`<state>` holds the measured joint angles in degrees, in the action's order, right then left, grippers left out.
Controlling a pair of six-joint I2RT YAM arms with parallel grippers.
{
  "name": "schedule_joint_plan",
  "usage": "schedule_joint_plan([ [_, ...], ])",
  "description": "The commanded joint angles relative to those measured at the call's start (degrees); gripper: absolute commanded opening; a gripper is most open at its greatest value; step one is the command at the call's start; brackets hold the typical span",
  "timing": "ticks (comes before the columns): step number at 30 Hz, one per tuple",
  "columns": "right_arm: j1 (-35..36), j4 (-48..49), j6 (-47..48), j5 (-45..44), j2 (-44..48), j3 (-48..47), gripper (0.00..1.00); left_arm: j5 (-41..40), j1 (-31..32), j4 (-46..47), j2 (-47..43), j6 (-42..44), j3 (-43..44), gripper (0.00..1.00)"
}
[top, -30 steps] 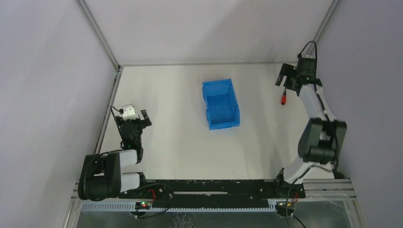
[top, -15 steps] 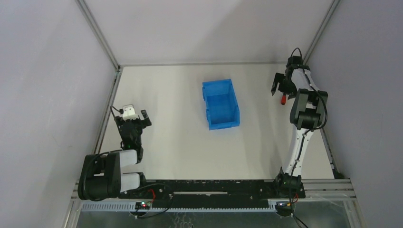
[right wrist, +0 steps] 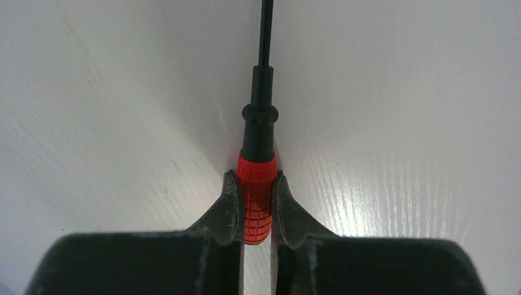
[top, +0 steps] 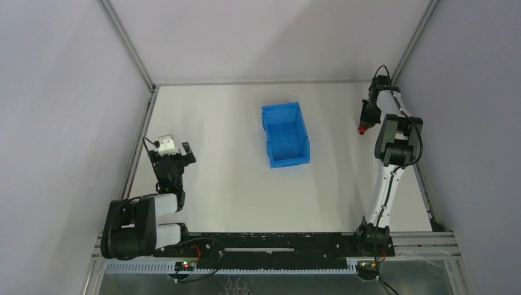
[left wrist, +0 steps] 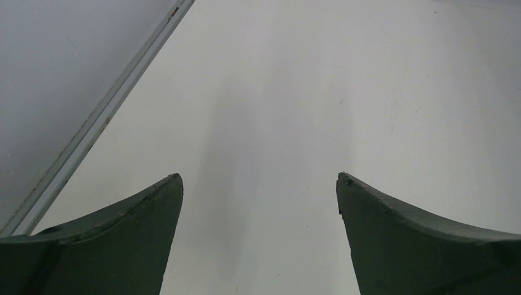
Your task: Put the screwdriver in the bin
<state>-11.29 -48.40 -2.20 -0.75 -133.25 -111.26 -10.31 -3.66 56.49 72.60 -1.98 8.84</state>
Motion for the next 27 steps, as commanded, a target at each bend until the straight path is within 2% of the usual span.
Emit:
schedule_joint_plan([
  [1,-0.27,2.29,2.06,0.09,6.94,2.72,0.05,-0.13,0.23,3.8,-0.53,0.36,2.26,1.0],
  [9,0.21,5.35,1.38,4.49,23.57,13.79,0.02,-0.05,0.19,3.8,-0.53,0.38,2.19,1.0],
  [15,2.16,3.83,-0.16,16.04,33.18,18.68,0.05,-0.08,0.26,3.8,-0.53,0.34,2.24,1.0],
  [20,9.49,5.7,1.01,25.7,39.56,22.56,0.08,-0.12,0.17,3.79,-0.53,0.32,2.21,1.0],
  [27,23.98,7.95,-0.33,23.79,39.98,23.66,0.1,-0.05,0.22,3.8,-0.54,0.31,2.23,1.0],
])
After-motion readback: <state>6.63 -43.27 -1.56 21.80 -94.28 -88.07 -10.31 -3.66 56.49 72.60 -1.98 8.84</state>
